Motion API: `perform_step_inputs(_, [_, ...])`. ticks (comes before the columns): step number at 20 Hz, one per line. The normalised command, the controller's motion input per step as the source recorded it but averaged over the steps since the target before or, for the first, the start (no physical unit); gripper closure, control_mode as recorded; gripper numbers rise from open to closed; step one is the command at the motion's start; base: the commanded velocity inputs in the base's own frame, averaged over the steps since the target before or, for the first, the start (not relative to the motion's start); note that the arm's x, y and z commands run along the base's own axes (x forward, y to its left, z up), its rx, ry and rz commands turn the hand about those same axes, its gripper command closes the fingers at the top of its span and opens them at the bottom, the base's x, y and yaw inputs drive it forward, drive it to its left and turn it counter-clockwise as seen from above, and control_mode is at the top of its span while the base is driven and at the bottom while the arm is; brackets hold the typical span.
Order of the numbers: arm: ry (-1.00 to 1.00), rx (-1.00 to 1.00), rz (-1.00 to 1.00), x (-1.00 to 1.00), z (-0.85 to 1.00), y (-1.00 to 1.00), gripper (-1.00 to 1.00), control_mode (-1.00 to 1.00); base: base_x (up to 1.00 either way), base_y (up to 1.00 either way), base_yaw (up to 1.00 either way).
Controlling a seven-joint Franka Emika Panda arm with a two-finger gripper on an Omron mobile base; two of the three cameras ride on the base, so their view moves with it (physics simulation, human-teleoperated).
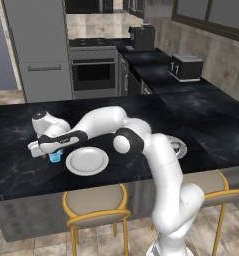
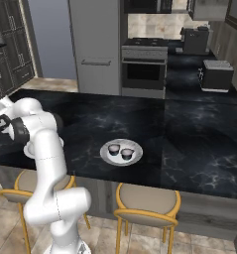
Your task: Place two yogurt containers on each plate.
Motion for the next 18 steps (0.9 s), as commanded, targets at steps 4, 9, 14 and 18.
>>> perform_step_inputs(4, [0.0, 0.0, 0.04, 0.0, -0.01, 0.0, -1.0, -1.0, 0.0, 0.0, 0.0])
perform_step_inputs(9, [0.0, 0.0, 0.03, 0.0, 0.0, 0.0, -1.0, -1.0, 0.0, 0.0, 0.0])
perform_step_inputs(14, [0.0, 0.0, 0.04, 0.0, 0.0, 0.0, -1.0, -1.0, 0.0, 0.0, 0.0])
perform_step_inputs(18, [-0.02, 0.0, 0.05, -0.06, 0.0, -0.01, -1.0, -1.0, 0.0, 0.0, 0.0])
